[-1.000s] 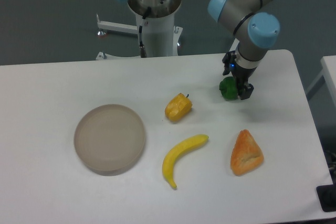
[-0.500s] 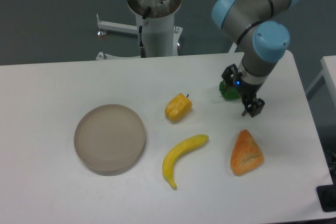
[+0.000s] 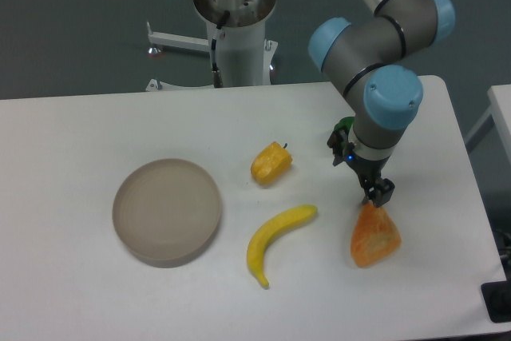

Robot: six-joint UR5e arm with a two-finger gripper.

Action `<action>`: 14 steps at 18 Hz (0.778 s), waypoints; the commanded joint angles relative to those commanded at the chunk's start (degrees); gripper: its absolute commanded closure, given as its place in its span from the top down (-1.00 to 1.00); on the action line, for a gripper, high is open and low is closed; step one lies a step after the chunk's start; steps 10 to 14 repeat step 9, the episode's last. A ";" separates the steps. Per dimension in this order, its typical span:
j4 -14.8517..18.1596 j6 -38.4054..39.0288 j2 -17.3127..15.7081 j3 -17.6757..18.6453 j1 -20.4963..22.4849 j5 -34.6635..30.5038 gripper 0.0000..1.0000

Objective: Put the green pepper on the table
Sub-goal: 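Move the open gripper away from the pepper toward the orange wedge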

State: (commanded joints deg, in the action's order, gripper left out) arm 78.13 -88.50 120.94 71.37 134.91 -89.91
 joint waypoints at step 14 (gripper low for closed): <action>-0.09 -0.88 -0.09 0.53 0.09 0.00 1.00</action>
